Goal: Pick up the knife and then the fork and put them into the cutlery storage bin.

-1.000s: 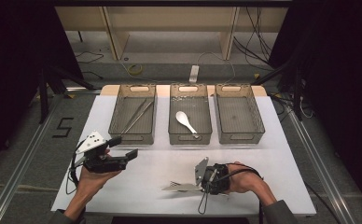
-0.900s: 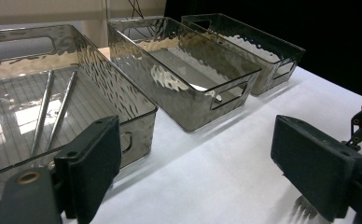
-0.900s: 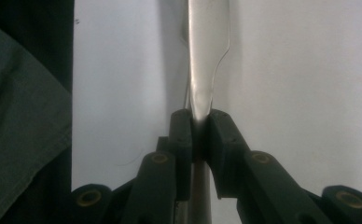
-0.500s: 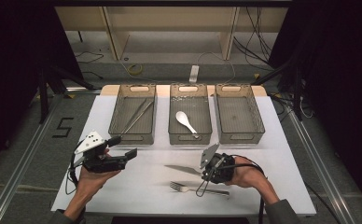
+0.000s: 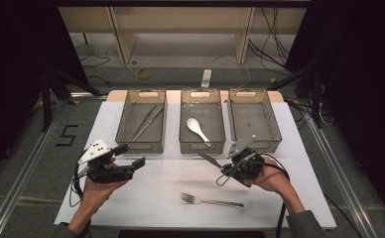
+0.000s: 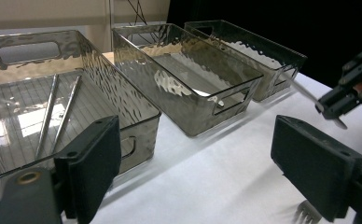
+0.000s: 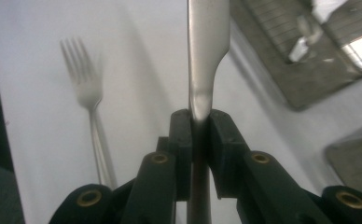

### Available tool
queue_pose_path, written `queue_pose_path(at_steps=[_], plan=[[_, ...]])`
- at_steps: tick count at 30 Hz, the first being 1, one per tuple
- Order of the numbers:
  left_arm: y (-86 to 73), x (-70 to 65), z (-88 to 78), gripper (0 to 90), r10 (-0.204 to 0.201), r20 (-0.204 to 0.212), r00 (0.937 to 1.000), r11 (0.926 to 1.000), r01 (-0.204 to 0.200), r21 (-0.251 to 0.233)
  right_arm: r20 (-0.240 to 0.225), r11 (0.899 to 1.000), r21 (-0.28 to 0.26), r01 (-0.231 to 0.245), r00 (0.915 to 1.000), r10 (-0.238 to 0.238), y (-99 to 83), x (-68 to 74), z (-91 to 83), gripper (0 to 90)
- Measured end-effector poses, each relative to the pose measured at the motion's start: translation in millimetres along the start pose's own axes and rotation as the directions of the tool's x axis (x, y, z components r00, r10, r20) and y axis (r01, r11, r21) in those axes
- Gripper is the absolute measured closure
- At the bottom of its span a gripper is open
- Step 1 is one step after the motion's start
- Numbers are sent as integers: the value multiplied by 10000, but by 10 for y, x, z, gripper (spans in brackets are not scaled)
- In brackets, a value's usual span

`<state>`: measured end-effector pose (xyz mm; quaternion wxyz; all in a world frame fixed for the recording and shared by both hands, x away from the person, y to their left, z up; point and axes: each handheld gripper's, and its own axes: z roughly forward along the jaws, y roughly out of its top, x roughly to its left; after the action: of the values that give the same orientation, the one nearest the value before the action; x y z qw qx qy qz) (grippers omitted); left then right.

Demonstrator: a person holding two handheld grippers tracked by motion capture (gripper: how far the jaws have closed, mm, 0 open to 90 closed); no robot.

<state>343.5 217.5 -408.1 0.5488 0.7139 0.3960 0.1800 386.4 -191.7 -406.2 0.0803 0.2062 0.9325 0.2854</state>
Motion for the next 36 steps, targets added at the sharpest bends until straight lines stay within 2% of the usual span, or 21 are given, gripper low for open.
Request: queue_pose_path(at_steps=[3, 6, 14, 18, 24, 36], plan=[[0, 0, 0, 157, -4, -9, 10000, 10000, 4, -1, 330, 9987, -430, -262, 9991, 277, -16, -58, -63, 810], [0, 2, -2, 157, -5, -13, 10000, 10000, 5, -22, 465, 9957, -777, -498, 9975, 535, -33, -110, -104, 810], [3, 7, -8, 157, -54, 15, 10000, 10000, 54, -81, 727, 9832, -1313, -1270, 9879, 1373, -81, -241, -186, 810], [5, 9, -5, 157, -54, -3, 10000, 10000, 54, -81, 954, 9741, -1585, -1611, 9795, 1775, -87, -327, -265, 810], [5, 13, -1, 157, -94, -20, 10000, 9999, 93, -119, 1335, 9538, -2116, -2135, 9604, 2446, -92, -484, -417, 810], [8, 12, 0, 157, -92, -7, 10000, 9999, 91, -141, 1664, 9291, -2533, -2694, 9340, 3162, -27, -752, -513, 810]])
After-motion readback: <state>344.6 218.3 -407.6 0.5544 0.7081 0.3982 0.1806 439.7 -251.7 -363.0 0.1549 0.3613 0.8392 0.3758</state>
